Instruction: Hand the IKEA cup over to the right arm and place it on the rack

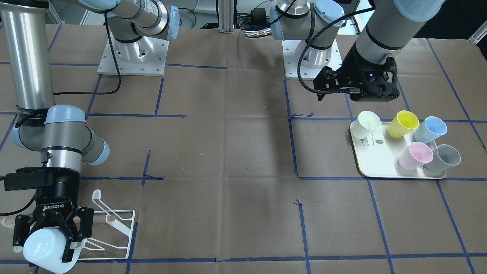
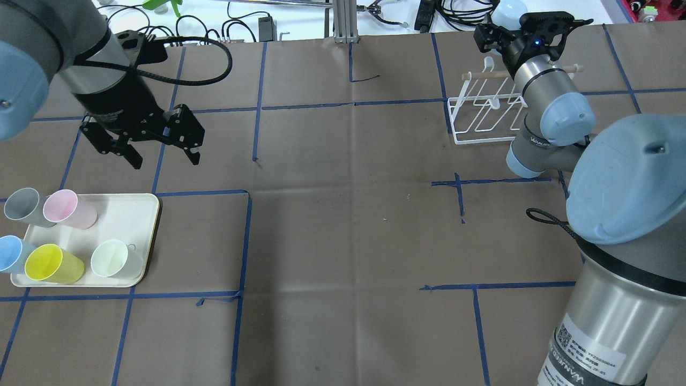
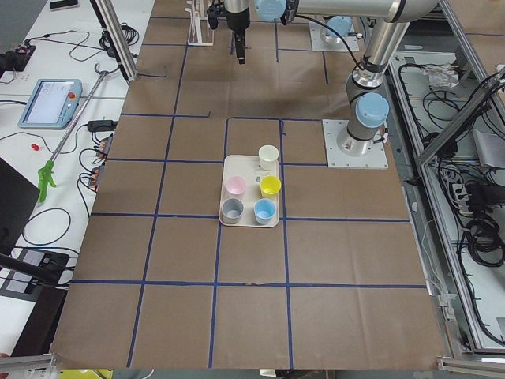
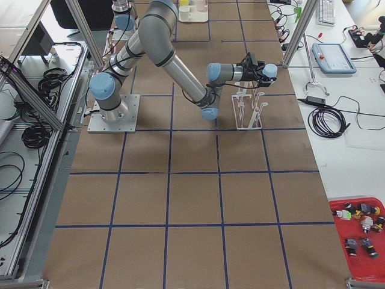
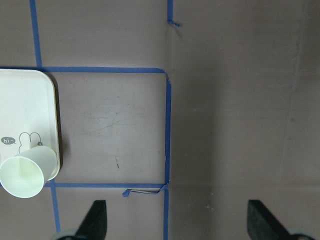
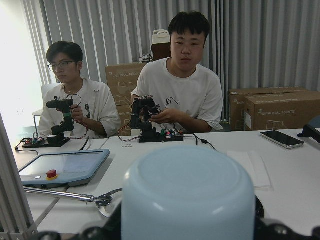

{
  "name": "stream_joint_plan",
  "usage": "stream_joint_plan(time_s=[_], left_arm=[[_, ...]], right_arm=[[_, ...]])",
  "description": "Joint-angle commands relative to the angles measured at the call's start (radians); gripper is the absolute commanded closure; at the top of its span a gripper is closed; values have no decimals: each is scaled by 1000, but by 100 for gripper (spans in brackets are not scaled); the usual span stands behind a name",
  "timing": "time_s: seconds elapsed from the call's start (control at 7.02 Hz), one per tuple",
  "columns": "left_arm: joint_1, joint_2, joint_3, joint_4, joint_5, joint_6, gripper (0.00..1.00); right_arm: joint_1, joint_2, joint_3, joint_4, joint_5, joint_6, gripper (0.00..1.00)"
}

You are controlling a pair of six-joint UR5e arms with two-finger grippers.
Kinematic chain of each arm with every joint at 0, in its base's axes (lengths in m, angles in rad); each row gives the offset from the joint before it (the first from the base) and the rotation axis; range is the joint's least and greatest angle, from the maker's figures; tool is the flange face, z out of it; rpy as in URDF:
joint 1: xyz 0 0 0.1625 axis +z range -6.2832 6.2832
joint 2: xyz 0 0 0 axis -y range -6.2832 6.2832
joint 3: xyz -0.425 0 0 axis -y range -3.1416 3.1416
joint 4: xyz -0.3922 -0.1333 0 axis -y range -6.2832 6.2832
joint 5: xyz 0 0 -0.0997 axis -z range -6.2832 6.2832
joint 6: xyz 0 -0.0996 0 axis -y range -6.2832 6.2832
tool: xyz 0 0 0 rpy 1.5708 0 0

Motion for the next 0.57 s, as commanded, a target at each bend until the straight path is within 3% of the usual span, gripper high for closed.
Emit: stream_joint_plan(time_s=[0.0,0.43], left_arm=[[176,49,-119,6,2,162,1],[380,89,-231,70,29,375,3]], right_arm=[[1,-4,50,4,3,-15,85],[7,-1,64,4,4,-15,85]])
